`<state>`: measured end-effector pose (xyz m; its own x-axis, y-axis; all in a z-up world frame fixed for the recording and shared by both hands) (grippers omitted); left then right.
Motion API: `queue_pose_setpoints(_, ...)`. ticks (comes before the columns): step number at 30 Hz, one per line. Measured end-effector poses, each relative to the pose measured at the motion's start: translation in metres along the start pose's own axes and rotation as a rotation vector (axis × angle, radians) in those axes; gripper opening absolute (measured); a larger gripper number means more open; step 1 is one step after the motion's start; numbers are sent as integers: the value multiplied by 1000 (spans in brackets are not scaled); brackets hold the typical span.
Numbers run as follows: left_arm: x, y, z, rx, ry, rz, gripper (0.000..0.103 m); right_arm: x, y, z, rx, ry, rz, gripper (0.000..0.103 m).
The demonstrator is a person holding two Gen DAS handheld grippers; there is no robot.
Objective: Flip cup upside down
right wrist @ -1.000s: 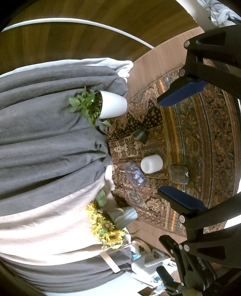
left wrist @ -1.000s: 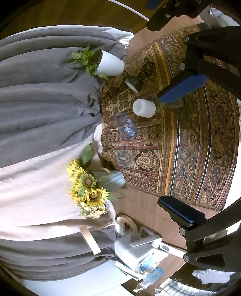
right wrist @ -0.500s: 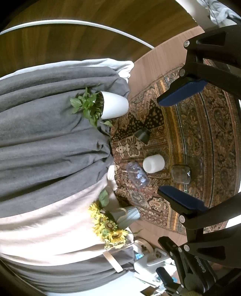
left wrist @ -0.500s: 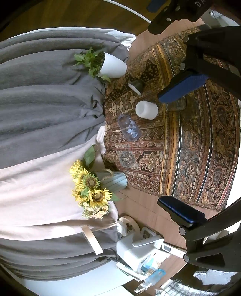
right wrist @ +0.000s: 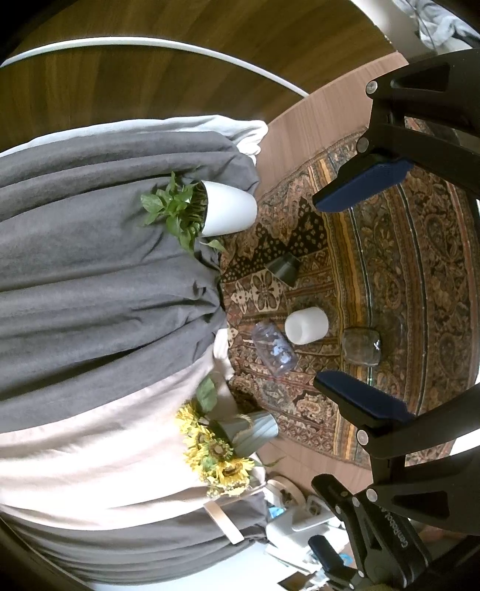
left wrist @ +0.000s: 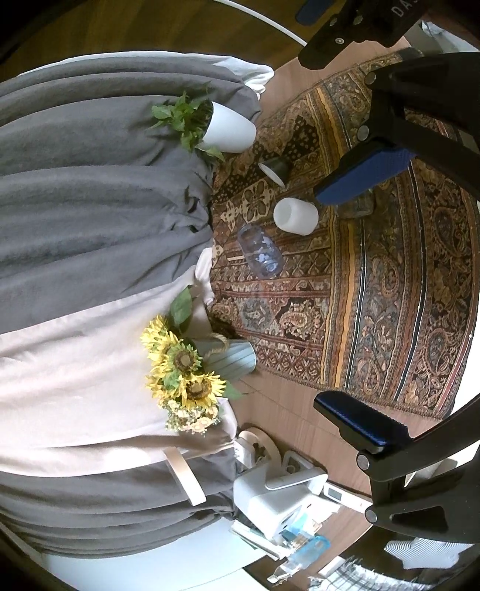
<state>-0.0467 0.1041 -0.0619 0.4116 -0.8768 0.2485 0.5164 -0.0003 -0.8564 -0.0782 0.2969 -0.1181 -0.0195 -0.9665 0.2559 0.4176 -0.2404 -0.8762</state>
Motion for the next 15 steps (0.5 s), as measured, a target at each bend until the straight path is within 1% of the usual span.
queue_pose_setpoints(15,-1,-5,-1,-15,10,-4,103,3,-1,-3,-7,-3,1,88)
Point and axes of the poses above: each gripper's, at about its wrist camera, not at the fingertips, and z roughly against the way its jaws point, x to its left, y to its underside, the point moved 10 cm from there along -z, roughly the way its jaws point, and after that the axes turned 5 degrees about z, right-handed, at the moved point
